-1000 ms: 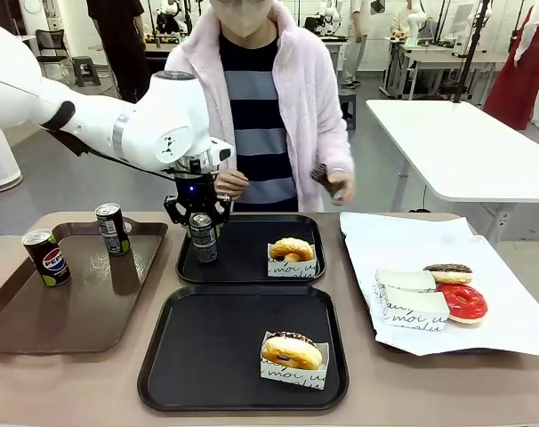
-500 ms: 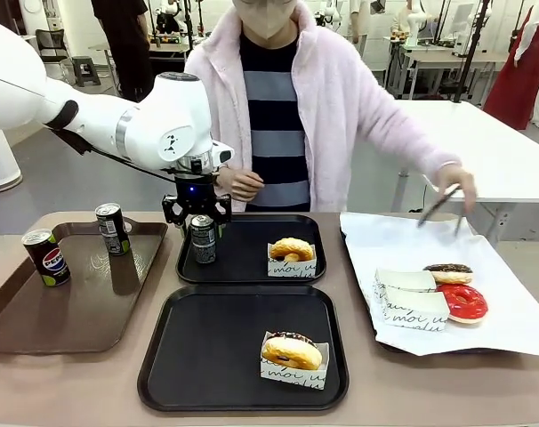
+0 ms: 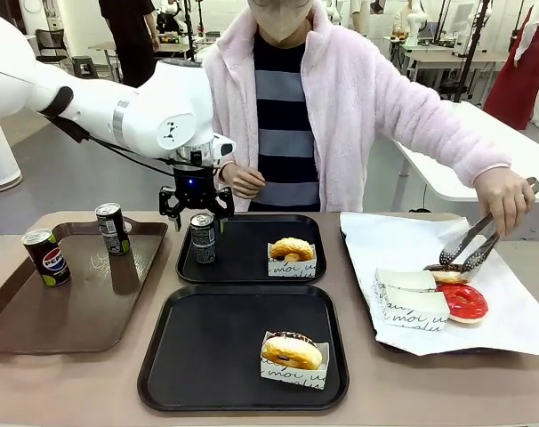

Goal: Set up donuts and drinks on trays.
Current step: Pick up one Pepsi coke and place it on the Flat Tray, then pick up one Pepsi coke from the Handle tray and place it on the Flat Tray without a Pepsi coke.

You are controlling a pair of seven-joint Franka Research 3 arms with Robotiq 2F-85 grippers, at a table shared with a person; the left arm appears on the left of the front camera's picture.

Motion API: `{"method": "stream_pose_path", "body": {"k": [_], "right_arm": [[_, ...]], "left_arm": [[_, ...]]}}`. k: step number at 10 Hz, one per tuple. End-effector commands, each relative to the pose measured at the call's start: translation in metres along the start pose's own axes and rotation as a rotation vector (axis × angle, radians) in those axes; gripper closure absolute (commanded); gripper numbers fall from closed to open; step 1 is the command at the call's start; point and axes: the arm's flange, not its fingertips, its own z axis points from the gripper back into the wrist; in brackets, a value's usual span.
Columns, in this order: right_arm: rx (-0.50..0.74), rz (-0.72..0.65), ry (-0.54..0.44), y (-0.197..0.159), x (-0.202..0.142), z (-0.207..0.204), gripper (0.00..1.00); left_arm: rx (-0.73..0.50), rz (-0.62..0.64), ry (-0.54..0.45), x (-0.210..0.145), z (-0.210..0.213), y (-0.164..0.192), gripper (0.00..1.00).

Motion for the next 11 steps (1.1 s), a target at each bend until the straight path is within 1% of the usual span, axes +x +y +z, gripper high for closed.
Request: {"method": "stream_pose_path", "body": {"k": [1, 2, 3, 4, 5, 6, 7, 8, 9, 11], "right_arm": [[0.014, 0.009, -0.007, 0.000, 0.000, 0.001, 0.00], [0.014, 0.009, -0.007, 0.000, 0.000, 0.001, 0.00], [0.014, 0.009, -0.007, 0.000, 0.000, 0.001, 0.00], [0.014, 0.009, -0.007, 0.000, 0.000, 0.001, 0.00], [0.014, 0.009, -0.007, 0.000, 0.000, 0.001, 0.00], [0.014, 0.009, -0.007, 0.000, 0.000, 0.001, 0.00], [0.014, 0.009, -0.007, 0.000, 0.000, 0.001, 0.00], [0.014, 0.009, -0.007, 0.000, 0.000, 0.001, 0.00], [0.014, 0.009, -0.007, 0.000, 0.000, 0.001, 0.00], [0.014, 0.009, -0.007, 0.000, 0.000, 0.001, 0.00]], "left_arm": [[-0.031, -0.082, 0.016, -0.042, 0.028, 0.014, 0.00], [-0.052, -0.137, 0.022, -0.068, 0.044, 0.022, 0.00], [-0.054, -0.169, 0.023, -0.087, 0.055, 0.033, 0.00], [-0.073, -0.178, 0.039, -0.098, 0.062, 0.047, 0.00], [-0.100, -0.181, 0.048, -0.110, 0.061, 0.066, 0.00], [-0.125, -0.177, 0.079, -0.115, 0.057, 0.081, 0.00], [-0.129, -0.165, 0.093, -0.117, 0.053, 0.092, 0.00], [-0.117, -0.140, 0.084, -0.127, 0.046, 0.102, 0.00], [-0.102, -0.167, 0.069, -0.115, 0.058, 0.077, 0.00], [-0.102, -0.167, 0.069, -0.115, 0.058, 0.077, 0.00]]}}
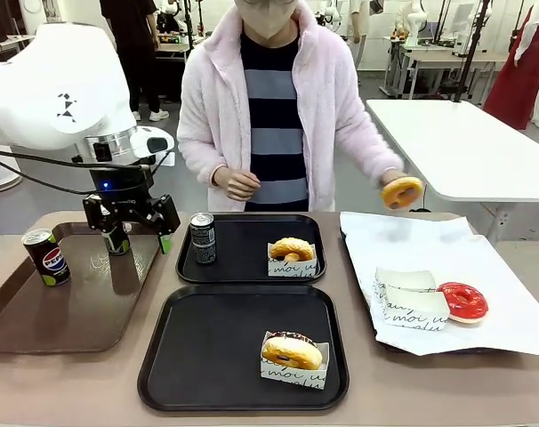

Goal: Set up donuts and drinks on trays.
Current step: Pick up one Pepsi coke from the Handle tray and place it on the Flat Tray without a Pepsi coke.

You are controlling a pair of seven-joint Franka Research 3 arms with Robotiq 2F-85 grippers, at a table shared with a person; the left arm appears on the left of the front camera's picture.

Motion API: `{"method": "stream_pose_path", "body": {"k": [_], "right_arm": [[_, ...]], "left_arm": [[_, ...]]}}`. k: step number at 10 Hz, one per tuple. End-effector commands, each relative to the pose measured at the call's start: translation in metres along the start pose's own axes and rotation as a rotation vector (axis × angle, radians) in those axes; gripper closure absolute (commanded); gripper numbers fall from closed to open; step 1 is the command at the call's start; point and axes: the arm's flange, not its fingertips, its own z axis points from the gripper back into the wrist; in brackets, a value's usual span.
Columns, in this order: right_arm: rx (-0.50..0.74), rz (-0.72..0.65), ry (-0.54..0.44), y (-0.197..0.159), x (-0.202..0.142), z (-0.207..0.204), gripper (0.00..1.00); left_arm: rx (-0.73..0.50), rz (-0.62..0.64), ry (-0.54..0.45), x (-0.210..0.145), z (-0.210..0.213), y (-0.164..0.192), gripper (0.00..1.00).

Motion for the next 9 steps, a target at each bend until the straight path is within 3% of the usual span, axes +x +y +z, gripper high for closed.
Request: {"method": "stream_pose_path", "body": {"k": [1, 7, 9], "right_arm": [[0.014, 0.009, -0.008, 0.000, 0.000, 0.001, 0.00], [0.014, 0.009, -0.008, 0.000, 0.000, 0.001, 0.00], [0.014, 0.009, -0.008, 0.000, 0.000, 0.001, 0.00]], "left_arm": [[-0.005, 0.004, -0.004, 0.005, 0.003, -0.006, 0.00], [0.000, -0.010, -0.003, 0.002, 0.001, -0.005, 0.00], [0.002, 0.059, -0.063, -0.001, 0.032, 0.047, 0.00]]}}
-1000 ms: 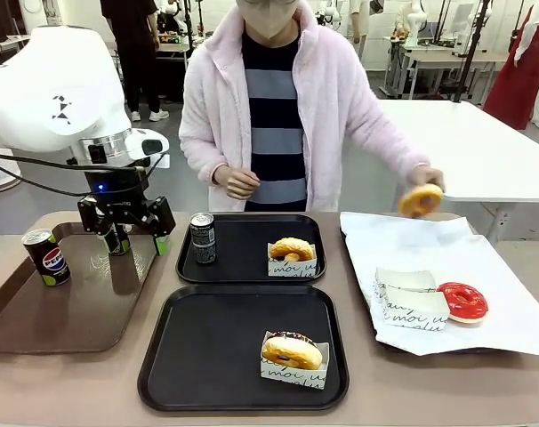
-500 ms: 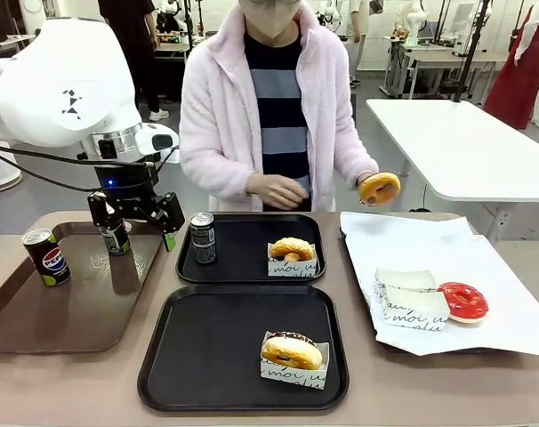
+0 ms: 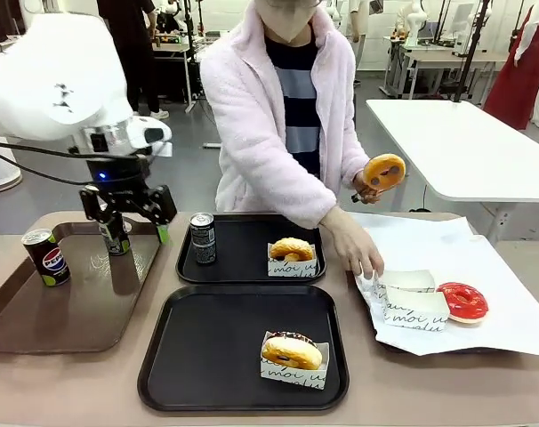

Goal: Set up donuts and drinks on trays.
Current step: Pick up one Pepsi coke from the Handle tray and place it on the Flat Tray without a Pepsi coke.

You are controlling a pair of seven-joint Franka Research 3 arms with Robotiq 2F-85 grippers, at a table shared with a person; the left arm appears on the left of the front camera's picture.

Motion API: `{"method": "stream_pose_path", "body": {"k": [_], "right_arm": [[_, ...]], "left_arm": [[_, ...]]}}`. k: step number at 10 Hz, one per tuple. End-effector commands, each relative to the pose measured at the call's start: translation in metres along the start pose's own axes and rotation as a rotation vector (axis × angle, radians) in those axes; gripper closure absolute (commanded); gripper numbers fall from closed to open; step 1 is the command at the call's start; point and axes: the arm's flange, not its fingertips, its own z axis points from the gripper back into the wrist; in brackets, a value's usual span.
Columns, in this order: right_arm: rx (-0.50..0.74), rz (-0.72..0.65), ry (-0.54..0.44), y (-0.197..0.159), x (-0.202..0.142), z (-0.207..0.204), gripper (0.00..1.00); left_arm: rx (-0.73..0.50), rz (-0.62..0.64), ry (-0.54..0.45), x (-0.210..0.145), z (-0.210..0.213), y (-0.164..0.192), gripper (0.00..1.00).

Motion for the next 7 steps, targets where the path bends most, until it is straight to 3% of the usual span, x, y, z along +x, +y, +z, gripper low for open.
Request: {"method": "stream_pose_path", "body": {"k": [1, 4, 7], "right_arm": [[0.014, 0.009, -0.008, 0.000, 0.000, 0.001, 0.00], [0.014, 0.009, -0.008, 0.000, 0.000, 0.001, 0.00], [0.014, 0.009, -0.008, 0.000, 0.000, 0.001, 0.00]], "left_arm": [[-0.012, 0.054, -0.023, 0.001, 0.041, 0.065, 0.00], [-0.057, 0.104, 0.007, 0.006, 0.078, 0.142, 0.00], [-0.015, 0.196, -0.015, 0.045, 0.062, 0.195, 0.00]]}}
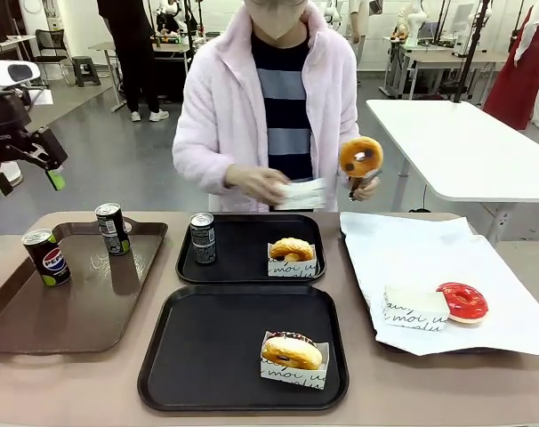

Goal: Set up donuts and drinks on trays.
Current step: Pick up one Pepsi coke from the Handle tray and place it on the Flat Tray without a Pepsi coke.

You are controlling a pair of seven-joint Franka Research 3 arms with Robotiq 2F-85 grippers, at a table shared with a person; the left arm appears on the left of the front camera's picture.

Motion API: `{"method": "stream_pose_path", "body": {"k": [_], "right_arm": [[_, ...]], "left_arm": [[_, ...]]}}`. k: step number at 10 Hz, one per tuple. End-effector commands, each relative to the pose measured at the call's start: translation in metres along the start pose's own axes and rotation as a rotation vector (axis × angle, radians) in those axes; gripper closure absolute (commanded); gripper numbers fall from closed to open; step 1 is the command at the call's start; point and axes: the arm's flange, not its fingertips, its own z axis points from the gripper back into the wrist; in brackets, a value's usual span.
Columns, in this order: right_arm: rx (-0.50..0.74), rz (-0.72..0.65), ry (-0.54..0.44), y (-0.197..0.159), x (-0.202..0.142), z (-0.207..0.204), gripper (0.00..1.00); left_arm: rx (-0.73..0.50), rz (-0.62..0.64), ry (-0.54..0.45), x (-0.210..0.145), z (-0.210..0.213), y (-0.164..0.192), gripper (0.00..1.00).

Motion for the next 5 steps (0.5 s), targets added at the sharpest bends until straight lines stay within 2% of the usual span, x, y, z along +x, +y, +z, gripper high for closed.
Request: {"method": "stream_pose_path", "body": {"k": [1, 4, 5], "right_arm": [[0.015, 0.010, -0.007, 0.000, 0.001, 0.001, 0.00], [0.015, 0.010, -0.007, 0.000, 0.001, 0.001, 0.00], [0.015, 0.010, -0.007, 0.000, 0.001, 0.001, 0.00]], "left_arm": [[0.055, 0.018, 0.014, 0.033, -0.019, 0.017, 0.00], [0.083, -0.008, 0.025, 0.039, -0.034, 0.048, 0.00], [0.102, -0.021, 0.006, 0.037, -0.033, 0.042, 0.00]]}}
